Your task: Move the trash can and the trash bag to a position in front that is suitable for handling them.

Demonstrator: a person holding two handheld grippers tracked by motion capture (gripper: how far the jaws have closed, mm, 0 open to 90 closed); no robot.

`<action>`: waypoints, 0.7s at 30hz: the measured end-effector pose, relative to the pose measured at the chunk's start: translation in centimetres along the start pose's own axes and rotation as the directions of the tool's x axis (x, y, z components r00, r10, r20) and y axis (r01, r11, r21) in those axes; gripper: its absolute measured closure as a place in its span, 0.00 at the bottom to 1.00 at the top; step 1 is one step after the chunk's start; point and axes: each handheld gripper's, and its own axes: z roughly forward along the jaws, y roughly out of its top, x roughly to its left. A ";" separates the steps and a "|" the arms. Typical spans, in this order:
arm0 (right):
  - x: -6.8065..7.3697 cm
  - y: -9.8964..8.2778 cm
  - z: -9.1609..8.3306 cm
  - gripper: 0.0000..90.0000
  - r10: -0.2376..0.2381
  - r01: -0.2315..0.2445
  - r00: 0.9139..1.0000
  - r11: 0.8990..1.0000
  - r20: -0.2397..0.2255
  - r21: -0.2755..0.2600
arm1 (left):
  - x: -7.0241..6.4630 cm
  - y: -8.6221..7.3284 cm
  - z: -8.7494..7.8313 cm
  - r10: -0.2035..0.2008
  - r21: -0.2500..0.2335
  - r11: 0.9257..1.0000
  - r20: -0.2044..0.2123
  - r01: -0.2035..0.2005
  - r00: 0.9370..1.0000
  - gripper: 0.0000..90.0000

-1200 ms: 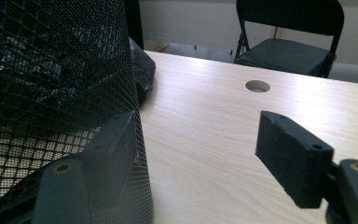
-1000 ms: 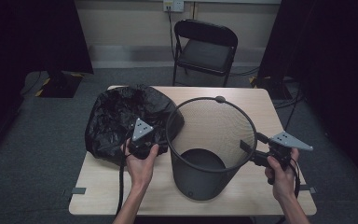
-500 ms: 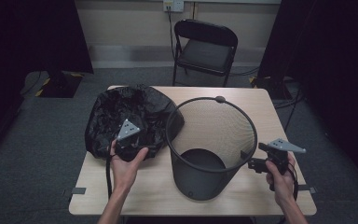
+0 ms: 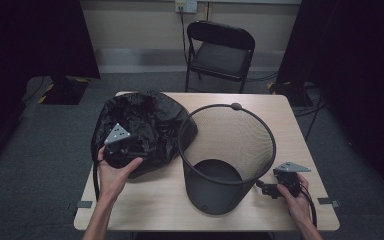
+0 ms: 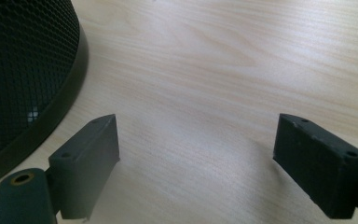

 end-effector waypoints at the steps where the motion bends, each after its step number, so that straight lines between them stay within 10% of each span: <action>1: 0.0 -0.1 0.0 0.15 -0.004 0.004 1.000 1.000 0.000 -0.001 | 0.3 0.2 0.3 0.003 -0.008 1.000 -0.017 -0.003 1.000 0.18; 13: 0.1 -0.4 0.4 0.13 -0.041 0.040 0.999 0.999 0.017 0.034 | 4.4 1.2 3.1 -0.068 0.048 0.996 -0.030 0.069 0.997 0.18; 21: 0.1 -0.3 0.4 0.13 -0.043 0.043 0.999 0.999 0.016 0.034 | 5.4 -0.8 6.1 -0.016 0.142 0.989 -0.072 0.026 0.997 0.20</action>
